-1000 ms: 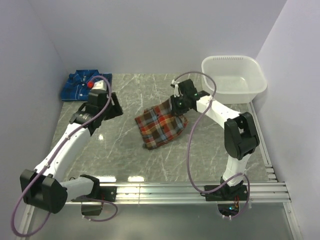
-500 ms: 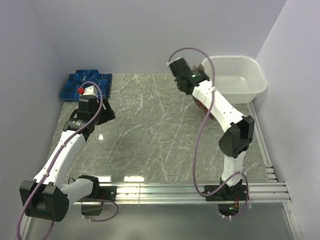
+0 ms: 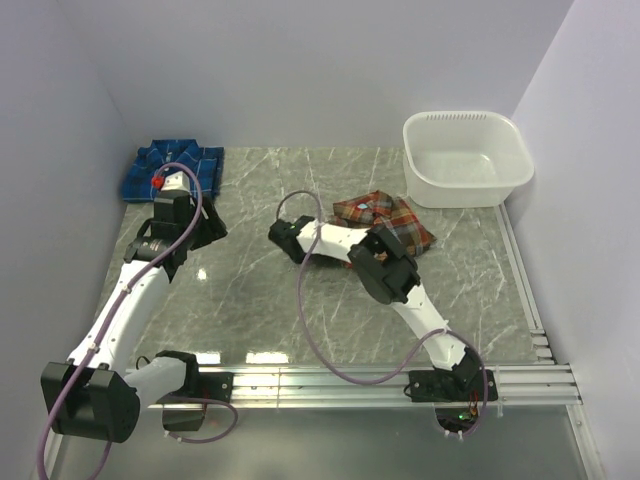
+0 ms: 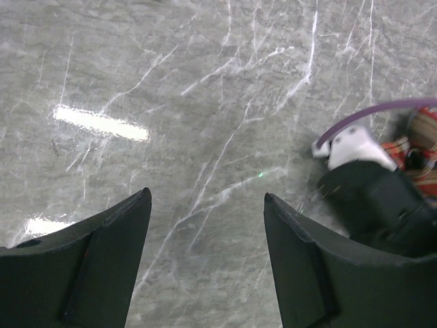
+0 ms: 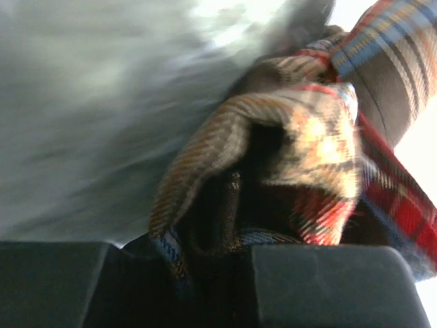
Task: Fold and stack the long sleeve shirts
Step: Fold the shirt
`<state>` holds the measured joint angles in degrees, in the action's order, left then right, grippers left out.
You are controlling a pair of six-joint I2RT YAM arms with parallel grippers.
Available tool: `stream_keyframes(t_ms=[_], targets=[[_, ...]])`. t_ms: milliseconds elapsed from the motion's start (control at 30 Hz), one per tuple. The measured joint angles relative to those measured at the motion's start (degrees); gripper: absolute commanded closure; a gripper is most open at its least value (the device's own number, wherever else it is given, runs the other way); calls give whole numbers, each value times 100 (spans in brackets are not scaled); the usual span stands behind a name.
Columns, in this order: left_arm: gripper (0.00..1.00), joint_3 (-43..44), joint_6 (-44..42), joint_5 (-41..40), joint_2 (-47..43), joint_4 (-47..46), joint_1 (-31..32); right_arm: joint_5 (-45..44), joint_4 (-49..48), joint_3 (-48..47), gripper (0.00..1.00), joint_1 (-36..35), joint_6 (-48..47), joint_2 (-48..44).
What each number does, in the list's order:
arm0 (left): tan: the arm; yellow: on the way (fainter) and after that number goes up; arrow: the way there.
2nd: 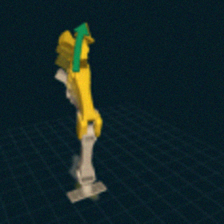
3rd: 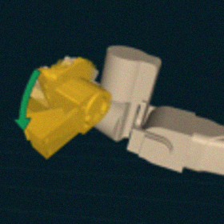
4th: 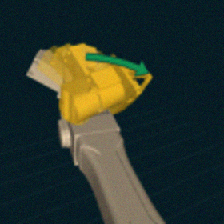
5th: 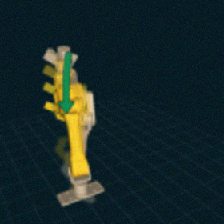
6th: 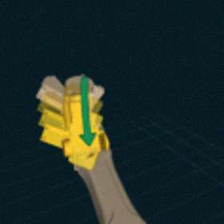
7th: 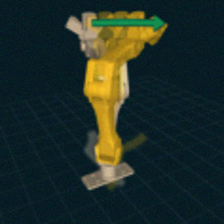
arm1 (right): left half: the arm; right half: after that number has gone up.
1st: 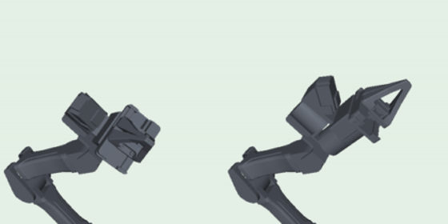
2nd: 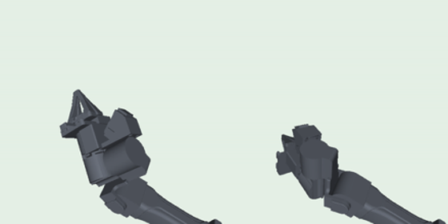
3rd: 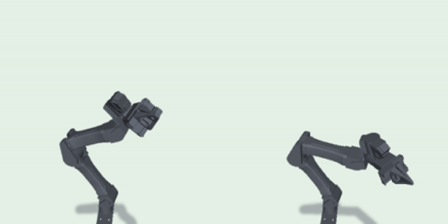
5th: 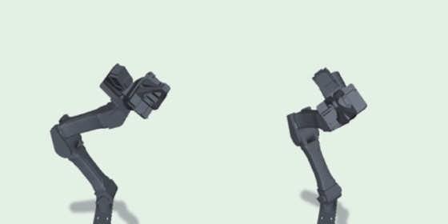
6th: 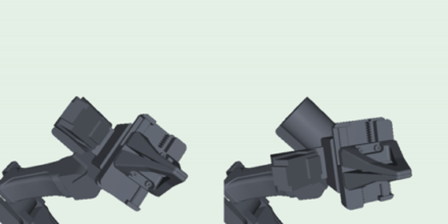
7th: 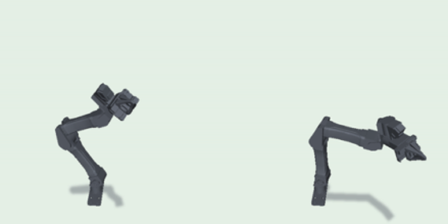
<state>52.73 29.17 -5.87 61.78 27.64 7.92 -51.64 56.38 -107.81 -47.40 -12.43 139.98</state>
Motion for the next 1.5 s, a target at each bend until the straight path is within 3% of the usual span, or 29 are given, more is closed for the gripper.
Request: stream_keyframes(t_ms=[200, 233, 400, 533, 633, 833, 1033, 1100, 1133, 1233, 1367, 1500], targets=[[28, -2, 2, -2, -4, -9, -79, -284, 109, 2, 95, -748, 289, 46], [28, -2, 4, -2, -4, -11, -94, -284, 127, 0, 88, -846, 339, 50], [28, -2, 17, -4, -13, -26, -131, -275, 151, -31, 71, -1222, 509, 63], [27, -4, 26, -2, -35, -37, -179, -155, 140, -31, 47, -1368, 575, 63], [27, -22, 48, 0, -87, -44, -240, -98, 173, -70, 41, -1440, 555, -9], [26, -33, 114, 44, -142, -70, -393, 964, -68, 11, 40, -1853, 695, -619], [26, 168, 343, 223, -101, 17, -522, 1801, -518, 695, 49, -2063, 979, -2240], [26, 330, 426, 315, -35, 17, -527, 1969, -680, 940, 53, -1919, 1185, -2848], [26, 393, 479, 376, 2, 0, -527, 2044, -833, 1117, 62, -1794, 1314, -3145], [26, 442, 605, 581, 120, -52, -533, 2249, -1193, 1655, 68, -1290, 1740, -3812], [25, 415, 782, 968, 400, -114, -533, 2771, -1904, 2824, 69, -544, 2243, -4310], [25, 173, 962, 1458, 723, -376, -533, 3353, -2361, 3823, 70, -439, 2610, -4229]])
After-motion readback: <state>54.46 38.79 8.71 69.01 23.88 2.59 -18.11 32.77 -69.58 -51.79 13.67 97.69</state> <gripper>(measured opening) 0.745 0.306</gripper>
